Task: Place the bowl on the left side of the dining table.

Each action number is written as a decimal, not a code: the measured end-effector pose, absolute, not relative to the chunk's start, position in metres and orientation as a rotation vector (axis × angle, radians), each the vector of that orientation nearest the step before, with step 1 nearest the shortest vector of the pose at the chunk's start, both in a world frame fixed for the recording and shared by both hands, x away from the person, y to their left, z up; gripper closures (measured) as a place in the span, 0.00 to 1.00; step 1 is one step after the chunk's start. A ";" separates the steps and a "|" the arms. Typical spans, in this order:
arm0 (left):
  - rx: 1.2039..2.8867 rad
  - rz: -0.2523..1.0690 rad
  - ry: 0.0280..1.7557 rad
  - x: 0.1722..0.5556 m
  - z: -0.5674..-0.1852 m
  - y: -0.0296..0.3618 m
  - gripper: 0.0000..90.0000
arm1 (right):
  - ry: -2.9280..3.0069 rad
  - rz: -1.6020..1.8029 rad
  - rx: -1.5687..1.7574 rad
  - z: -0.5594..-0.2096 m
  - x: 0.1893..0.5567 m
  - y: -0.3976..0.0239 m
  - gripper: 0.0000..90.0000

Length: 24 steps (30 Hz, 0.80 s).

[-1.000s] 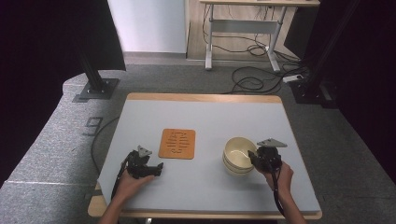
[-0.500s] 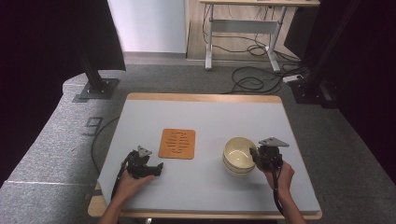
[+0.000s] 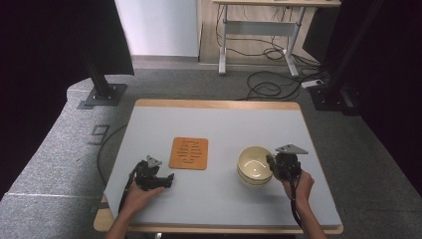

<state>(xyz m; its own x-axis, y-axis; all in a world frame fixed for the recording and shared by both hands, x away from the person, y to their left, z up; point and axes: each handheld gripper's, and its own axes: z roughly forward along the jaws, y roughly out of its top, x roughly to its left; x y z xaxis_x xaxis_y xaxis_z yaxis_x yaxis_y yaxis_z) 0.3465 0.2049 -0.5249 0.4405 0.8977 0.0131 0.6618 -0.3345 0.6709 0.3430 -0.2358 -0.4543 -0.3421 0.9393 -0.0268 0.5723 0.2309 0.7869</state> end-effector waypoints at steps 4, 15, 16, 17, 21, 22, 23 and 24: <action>2.104 0.518 1.303 0.346 -0.525 0.205 0.15 | 1.998 0.957 1.378 -0.454 0.344 -0.236 0.90; 2.104 0.519 1.303 0.346 -0.525 0.205 0.15 | 1.982 0.982 1.366 -0.445 0.344 -0.235 0.92; 2.104 0.519 1.303 0.346 -0.525 0.205 0.15 | 1.980 0.984 1.366 -0.445 0.344 -0.235 0.92; 2.104 0.518 1.303 0.346 -0.525 0.205 0.15 | 1.977 0.986 1.362 -0.445 0.344 -0.235 0.92; 2.103 0.518 1.304 0.347 -0.525 0.205 0.15 | 1.963 0.993 1.340 -0.441 0.342 -0.234 0.92; 2.103 0.518 1.304 0.347 -0.525 0.205 0.15 | 1.960 0.998 1.331 -0.441 0.341 -0.235 0.92; 2.103 0.518 1.303 0.347 -0.525 0.205 0.15 | 1.960 0.998 1.331 -0.441 0.341 -0.235 0.92; 2.103 0.519 1.304 0.346 -0.525 0.205 0.15 | 1.954 1.008 1.323 -0.440 0.341 -0.235 0.91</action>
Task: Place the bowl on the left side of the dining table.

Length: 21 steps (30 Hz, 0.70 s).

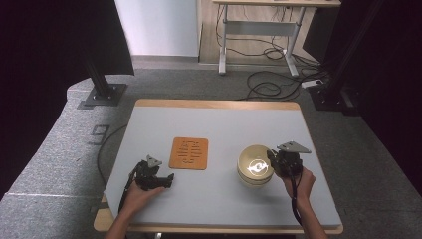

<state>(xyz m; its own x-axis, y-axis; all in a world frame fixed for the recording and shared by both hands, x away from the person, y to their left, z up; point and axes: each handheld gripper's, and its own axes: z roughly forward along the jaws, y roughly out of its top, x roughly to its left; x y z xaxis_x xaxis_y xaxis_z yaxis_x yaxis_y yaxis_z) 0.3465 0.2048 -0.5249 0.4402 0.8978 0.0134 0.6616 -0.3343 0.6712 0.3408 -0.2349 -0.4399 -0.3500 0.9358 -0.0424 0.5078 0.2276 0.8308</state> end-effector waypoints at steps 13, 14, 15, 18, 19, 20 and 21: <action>2.103 0.518 1.304 0.347 -0.525 0.205 0.15 | 1.948 1.047 1.313 -0.436 0.340 -0.239 0.91; 2.103 0.518 1.304 0.347 -0.525 0.205 0.15 | 1.934 1.062 1.317 -0.435 0.339 -0.241 0.91; 2.103 0.518 1.304 0.347 -0.525 0.205 0.15 | 1.934 1.062 1.317 -0.435 0.339 -0.241 0.91; 2.103 0.518 1.304 0.347 -0.525 0.205 0.15 | 1.915 1.099 1.334 -0.431 0.338 -0.245 0.91; 2.103 0.519 1.304 0.347 -0.525 0.205 0.15 | 1.910 1.107 1.339 -0.430 0.338 -0.246 0.91; 2.103 0.518 1.304 0.347 -0.525 0.205 0.15 | 1.906 1.111 1.341 -0.430 0.337 -0.247 0.91; 2.103 0.518 1.304 0.347 -0.525 0.205 0.15 | 1.899 1.114 1.341 -0.429 0.337 -0.248 0.91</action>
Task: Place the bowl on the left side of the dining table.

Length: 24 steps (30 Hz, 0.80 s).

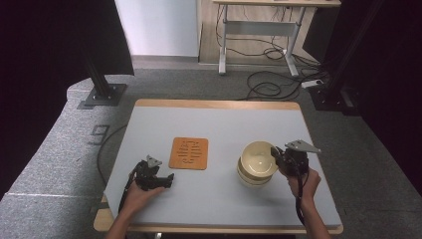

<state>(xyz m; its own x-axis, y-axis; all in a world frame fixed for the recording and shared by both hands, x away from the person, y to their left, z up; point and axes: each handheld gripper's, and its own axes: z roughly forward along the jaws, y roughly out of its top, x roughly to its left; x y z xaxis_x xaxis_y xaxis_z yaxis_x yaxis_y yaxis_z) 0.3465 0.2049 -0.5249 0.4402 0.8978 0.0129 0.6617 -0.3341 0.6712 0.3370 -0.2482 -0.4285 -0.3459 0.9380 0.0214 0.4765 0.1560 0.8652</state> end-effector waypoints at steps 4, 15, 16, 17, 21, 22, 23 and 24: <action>2.103 0.519 1.304 0.347 -0.525 0.205 0.15 | 1.892 1.122 1.349 -0.428 0.337 -0.250 0.91; 2.103 0.518 1.304 0.346 -0.525 0.205 0.15 | 1.862 1.151 1.355 -0.424 0.335 -0.253 0.91; 2.103 0.518 1.304 0.347 -0.525 0.205 0.15 | 1.861 1.155 1.354 -0.424 0.335 -0.253 0.91; 2.103 0.518 1.304 0.346 -0.525 0.205 0.15 | 1.859 1.162 1.351 -0.422 0.334 -0.253 0.91; 2.103 0.519 1.304 0.346 -0.525 0.205 0.15 | 1.856 1.173 1.349 -0.420 0.333 -0.253 0.91; 2.103 0.518 1.304 0.346 -0.525 0.205 0.15 | 1.855 1.176 1.347 -0.420 0.333 -0.253 0.91; 2.103 0.519 1.304 0.346 -0.525 0.205 0.15 | 1.853 1.179 1.345 -0.419 0.332 -0.253 0.91; 2.103 0.518 1.304 0.346 -0.525 0.205 0.15 | 1.852 1.181 1.344 -0.419 0.332 -0.253 0.91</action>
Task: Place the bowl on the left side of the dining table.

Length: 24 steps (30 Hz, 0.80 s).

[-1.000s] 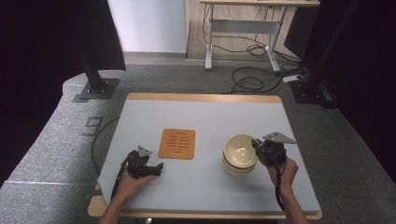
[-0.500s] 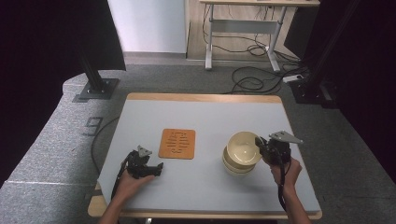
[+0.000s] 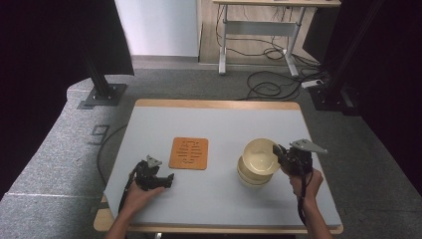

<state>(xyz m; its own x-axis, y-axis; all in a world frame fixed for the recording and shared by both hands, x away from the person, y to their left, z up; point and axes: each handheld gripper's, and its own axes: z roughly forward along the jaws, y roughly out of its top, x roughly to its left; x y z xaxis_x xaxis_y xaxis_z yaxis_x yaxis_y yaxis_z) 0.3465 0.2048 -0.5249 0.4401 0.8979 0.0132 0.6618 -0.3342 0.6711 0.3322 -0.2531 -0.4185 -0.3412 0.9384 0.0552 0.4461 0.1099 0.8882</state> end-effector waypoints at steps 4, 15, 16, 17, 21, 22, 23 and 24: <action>2.103 0.518 1.304 0.346 -0.525 0.205 0.15 | 1.852 1.184 1.340 -0.417 0.332 -0.253 0.91; 2.102 0.519 1.304 0.346 -0.525 0.205 0.15 | 1.853 1.205 1.329 -0.415 0.330 -0.252 0.91; 2.102 0.518 1.304 0.346 -0.525 0.205 0.15 | 1.849 1.205 1.330 -0.414 0.330 -0.252 0.91; 2.102 0.517 1.303 0.346 -0.525 0.205 0.15 | 1.844 1.204 1.329 -0.414 0.330 -0.252 0.91; 2.101 0.516 1.304 0.346 -0.525 0.205 0.15 | 1.840 1.217 1.337 -0.413 0.330 -0.253 0.91; 2.102 0.516 1.304 0.346 -0.525 0.205 0.15 | 1.839 1.220 1.340 -0.413 0.330 -0.253 0.91; 2.101 0.516 1.304 0.346 -0.525 0.205 0.15 | 1.838 1.221 1.341 -0.413 0.330 -0.253 0.91; 2.101 0.516 1.304 0.347 -0.525 0.205 0.15 | 1.837 1.219 1.341 -0.413 0.331 -0.253 0.91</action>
